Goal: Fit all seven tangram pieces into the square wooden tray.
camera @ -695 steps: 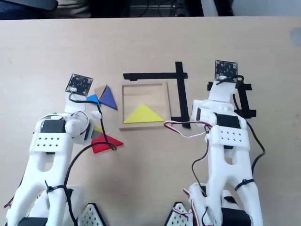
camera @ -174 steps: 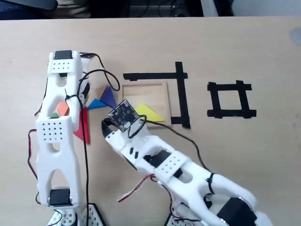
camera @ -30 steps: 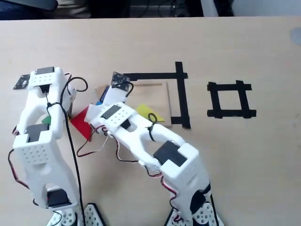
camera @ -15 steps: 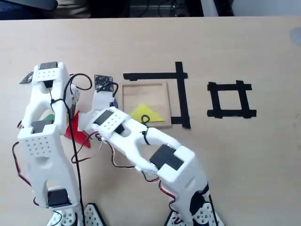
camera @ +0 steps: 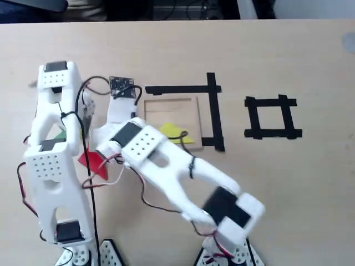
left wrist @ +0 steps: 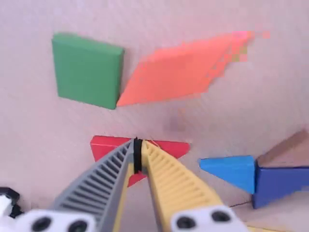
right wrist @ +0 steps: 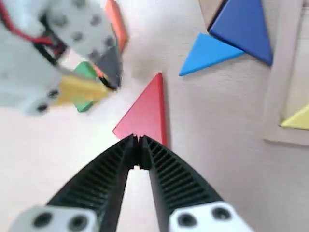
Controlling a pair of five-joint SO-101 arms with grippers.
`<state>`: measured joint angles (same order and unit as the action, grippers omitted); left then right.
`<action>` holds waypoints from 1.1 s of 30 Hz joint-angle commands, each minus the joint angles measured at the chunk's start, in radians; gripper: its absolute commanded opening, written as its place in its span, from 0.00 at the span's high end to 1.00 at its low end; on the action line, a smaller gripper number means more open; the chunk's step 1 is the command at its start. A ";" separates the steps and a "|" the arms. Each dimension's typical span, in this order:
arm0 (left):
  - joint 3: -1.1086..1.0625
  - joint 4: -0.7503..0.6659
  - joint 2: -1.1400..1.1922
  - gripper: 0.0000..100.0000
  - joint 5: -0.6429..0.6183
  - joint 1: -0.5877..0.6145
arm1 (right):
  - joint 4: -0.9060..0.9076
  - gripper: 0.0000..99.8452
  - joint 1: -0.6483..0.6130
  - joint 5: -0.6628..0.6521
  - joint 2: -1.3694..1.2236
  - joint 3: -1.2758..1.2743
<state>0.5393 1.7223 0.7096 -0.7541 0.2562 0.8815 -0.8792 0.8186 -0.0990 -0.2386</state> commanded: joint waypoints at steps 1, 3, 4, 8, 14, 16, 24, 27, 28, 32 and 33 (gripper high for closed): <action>0.105 0.020 -0.115 0.97 0.169 0.071 | 0.048 0.99 0.063 -0.109 0.163 -0.053; 0.116 0.020 -0.149 0.97 0.287 0.114 | 0.064 0.99 0.106 -0.218 0.228 -0.104; 0.116 0.020 -0.166 0.97 0.344 0.120 | 0.071 0.99 0.129 -0.272 0.259 -0.127; 0.038 0.040 -0.247 0.97 0.555 0.131 | 0.089 0.99 0.245 -0.463 0.386 -0.252; -0.298 0.037 -0.367 0.97 0.667 0.113 | 0.089 0.99 0.434 -0.624 0.559 -0.475; -0.364 0.037 -0.433 0.97 0.720 0.093 | 0.084 0.99 0.465 -0.684 0.602 -0.541; -0.604 0.032 -0.896 0.97 0.755 0.068 | 0.081 0.99 0.506 -0.775 0.690 -0.633; -0.745 -0.009 -1.022 0.97 0.772 0.073 | 0.037 0.99 0.552 -0.773 0.688 -0.653; -0.802 -0.018 -1.053 0.97 0.798 0.073 | 0.011 0.99 0.566 -0.773 0.688 -0.671; -1.066 -0.160 -1.129 0.97 0.895 0.071 | -0.080 0.98 0.597 -0.773 0.688 -0.745; -1.132 -0.238 -1.134 0.97 0.902 0.073 | -0.094 0.98 0.597 -0.775 0.688 -0.754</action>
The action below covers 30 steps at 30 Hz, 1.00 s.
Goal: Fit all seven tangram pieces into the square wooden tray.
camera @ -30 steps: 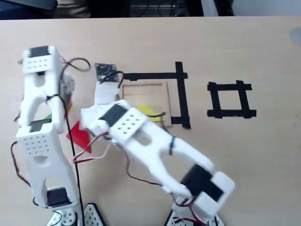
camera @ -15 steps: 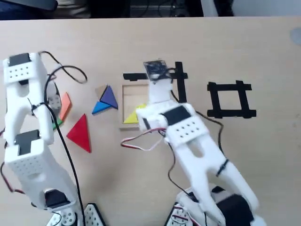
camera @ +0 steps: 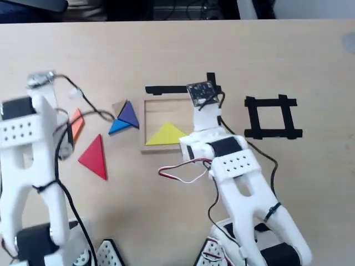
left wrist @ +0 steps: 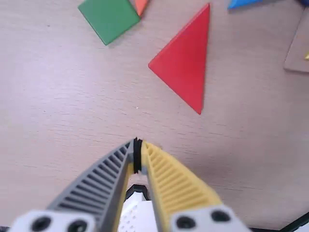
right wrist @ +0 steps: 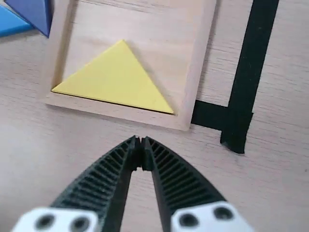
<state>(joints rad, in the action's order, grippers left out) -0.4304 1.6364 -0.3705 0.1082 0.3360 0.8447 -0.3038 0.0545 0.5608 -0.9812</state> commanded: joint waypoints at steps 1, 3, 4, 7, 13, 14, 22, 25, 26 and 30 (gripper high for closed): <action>-0.226 -0.242 -0.054 0.97 0.040 -0.007 | -0.068 0.98 0.021 -0.011 0.028 -0.019; -0.357 -0.436 -0.054 0.97 0.032 -0.013 | -0.077 0.98 0.021 -0.011 0.028 -0.022; -0.421 -0.528 -0.054 0.97 0.032 -0.021 | -0.077 0.98 0.023 -0.011 0.028 -0.022; -0.538 -0.675 -0.054 0.94 -0.037 -0.065 | -0.077 0.94 0.029 -0.008 0.028 -0.025; -0.521 -0.654 -0.055 0.79 -0.244 -0.143 | -0.100 0.79 0.058 -0.003 0.027 -0.047; -0.519 -0.660 -0.060 0.79 -0.259 -0.160 | -0.100 0.78 0.057 -0.003 0.027 -0.047; -0.438 -0.652 -0.034 0.71 -0.411 -0.200 | -0.107 0.78 0.054 -0.009 0.027 -0.059; -0.438 -0.609 -0.021 0.65 -0.408 -0.150 | -0.107 0.78 0.054 -0.009 0.027 -0.059; -0.438 -0.588 -0.014 0.64 -0.404 -0.140 | -0.107 0.78 0.054 -0.011 0.027 -0.059; -0.406 -0.546 0.015 0.63 -0.301 -0.113 | -0.107 0.78 0.054 -0.011 0.027 -0.059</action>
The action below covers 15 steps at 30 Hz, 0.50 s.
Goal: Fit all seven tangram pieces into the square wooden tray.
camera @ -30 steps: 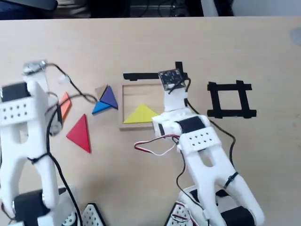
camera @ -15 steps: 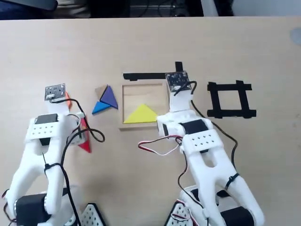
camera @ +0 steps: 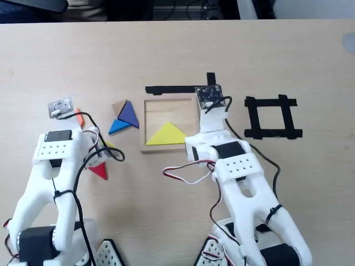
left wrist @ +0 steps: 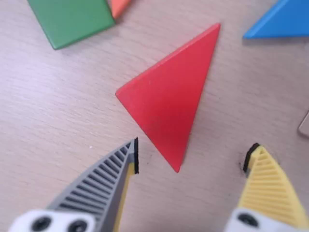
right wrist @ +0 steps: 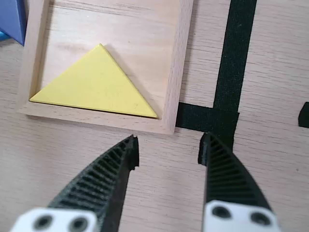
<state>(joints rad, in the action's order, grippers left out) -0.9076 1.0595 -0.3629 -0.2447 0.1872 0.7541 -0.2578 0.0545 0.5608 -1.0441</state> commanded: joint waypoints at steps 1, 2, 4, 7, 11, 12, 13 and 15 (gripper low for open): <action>0.090 0.043 0.018 0.64 0.048 0.061 | -0.017 0.78 0.008 -0.011 0.027 0.004; 0.117 0.057 0.031 0.65 0.025 0.087 | -0.017 0.78 0.008 -0.011 0.027 0.004; 0.171 0.087 0.058 0.67 -0.018 0.140 | -0.017 0.78 0.008 -0.011 0.027 0.004; 0.202 0.098 0.115 0.68 -0.011 0.173 | -0.017 0.78 0.008 -0.011 0.027 0.002; 0.209 0.018 0.218 0.68 0.044 0.174 | -0.015 0.78 0.008 -0.011 0.027 0.002; 0.211 0.000 0.247 0.67 0.057 0.171 | -0.015 0.78 0.008 -0.011 0.027 0.002; 0.214 -0.015 0.276 0.66 0.064 0.162 | -0.015 0.78 0.008 -0.011 0.027 0.002; 0.249 -0.018 0.336 0.65 0.063 0.143 | -0.014 0.78 0.008 -0.011 0.027 0.002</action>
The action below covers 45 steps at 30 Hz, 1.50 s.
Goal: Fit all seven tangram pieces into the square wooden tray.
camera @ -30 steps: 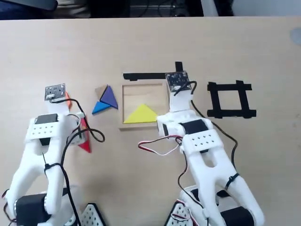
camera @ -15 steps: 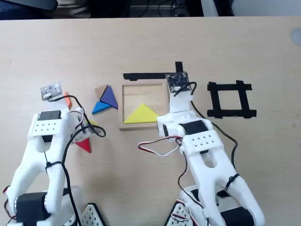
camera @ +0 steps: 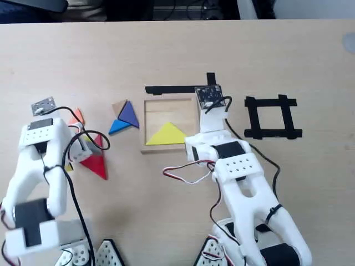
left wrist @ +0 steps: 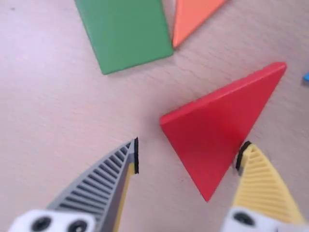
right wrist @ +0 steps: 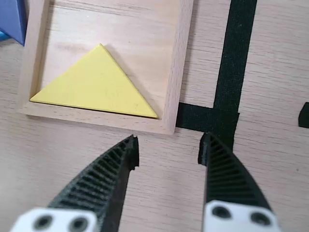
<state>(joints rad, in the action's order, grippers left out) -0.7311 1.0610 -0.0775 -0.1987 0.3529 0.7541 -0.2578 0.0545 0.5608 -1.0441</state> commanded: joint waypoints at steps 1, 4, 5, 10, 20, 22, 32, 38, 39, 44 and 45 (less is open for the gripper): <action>0.101 -0.008 0.078 0.65 0.018 -0.027 | -0.014 0.78 0.008 -0.011 0.027 0.002; 0.200 0.046 0.160 0.65 0.023 -0.036 | -0.014 0.78 0.008 -0.011 0.027 0.002; 0.226 0.061 0.187 0.65 0.023 -0.045 | -0.014 0.78 0.008 -0.011 0.027 0.002; 0.318 0.094 0.279 0.65 0.021 -0.053 | -0.014 0.78 0.008 -0.011 0.027 0.002; 0.306 0.094 0.284 0.65 0.025 -0.054 | -0.014 0.78 0.008 -0.011 0.027 0.002; 0.306 0.094 0.285 0.69 0.046 -0.054 | -0.014 0.78 0.008 -0.011 0.027 0.002; 0.315 0.087 0.293 0.83 0.236 -0.064 | -0.015 0.78 0.008 -0.011 0.027 0.002; 0.315 0.086 0.295 0.83 0.265 -0.065 | -0.015 0.78 0.008 -0.011 0.027 0.002; 0.315 0.086 0.295 0.84 0.270 -0.065 | -0.015 0.78 0.008 -0.011 0.027 0.002; 0.338 0.095 0.284 0.95 0.270 -0.096 | -0.015 0.78 0.008 -0.011 0.027 0.002; 0.341 0.095 0.284 0.95 0.270 -0.108 | -0.015 0.78 0.008 -0.011 0.027 0.002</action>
<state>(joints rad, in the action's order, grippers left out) -0.4181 1.1515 0.2094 0.0637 0.2823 0.7541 -0.2578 0.0545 0.5608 -1.0441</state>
